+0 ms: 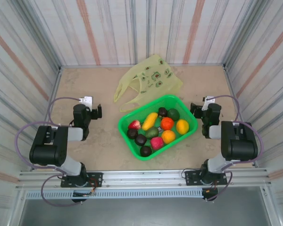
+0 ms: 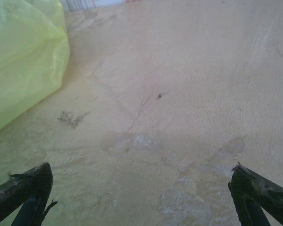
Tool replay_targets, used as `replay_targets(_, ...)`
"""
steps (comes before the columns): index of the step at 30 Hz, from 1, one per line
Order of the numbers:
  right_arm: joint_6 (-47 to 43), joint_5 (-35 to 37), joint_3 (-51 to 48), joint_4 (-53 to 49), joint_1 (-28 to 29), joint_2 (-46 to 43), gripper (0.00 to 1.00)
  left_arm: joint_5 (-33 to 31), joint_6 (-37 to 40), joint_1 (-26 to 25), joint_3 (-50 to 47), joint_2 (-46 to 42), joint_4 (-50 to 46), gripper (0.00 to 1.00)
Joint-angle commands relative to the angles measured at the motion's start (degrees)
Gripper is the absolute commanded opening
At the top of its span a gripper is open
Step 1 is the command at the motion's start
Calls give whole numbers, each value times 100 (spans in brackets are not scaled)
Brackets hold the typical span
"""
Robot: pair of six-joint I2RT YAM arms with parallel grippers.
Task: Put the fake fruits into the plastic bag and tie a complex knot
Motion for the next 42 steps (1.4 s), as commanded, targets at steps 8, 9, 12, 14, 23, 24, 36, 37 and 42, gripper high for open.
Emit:
replay_targets(8, -68, -78, 77, -23, -2, -24, 99, -340, 164, -126, -168, -67, 357, 99)
replay_targets(9, -67, -78, 76, -26, -7, -12, 99, -408, 164, -137, -178, -57, 379, 99)
replay_targets(12, -84, -74, 72, -20, 5, -21, 99, -416, 164, -144, -178, -59, 381, 99)
replay_targets(14, -81, -69, 72, -20, 8, -23, 99, -407, 159, -143, -178, -65, 380, 99)
replay_targets(23, -82, -52, 46, 19, 10, -35, 99, -407, 137, -126, -178, -67, 374, 99)
replay_targets(24, -84, -52, 55, 15, 16, -31, 99, -401, 138, -126, -178, -65, 373, 99)
replay_targets(36, 281, 916, 741, -1900, 7, -1086, 99, -1384, 102, -420, -531, -222, 944, 99)
replay_targets(37, 216, 997, 902, -2245, 13, -1330, 99, -1365, 103, -419, -555, -249, 959, 99)
replay_targets(42, 216, 1004, 1266, -2821, 63, -2301, 99, -1303, 151, -324, -384, -448, 637, 99)
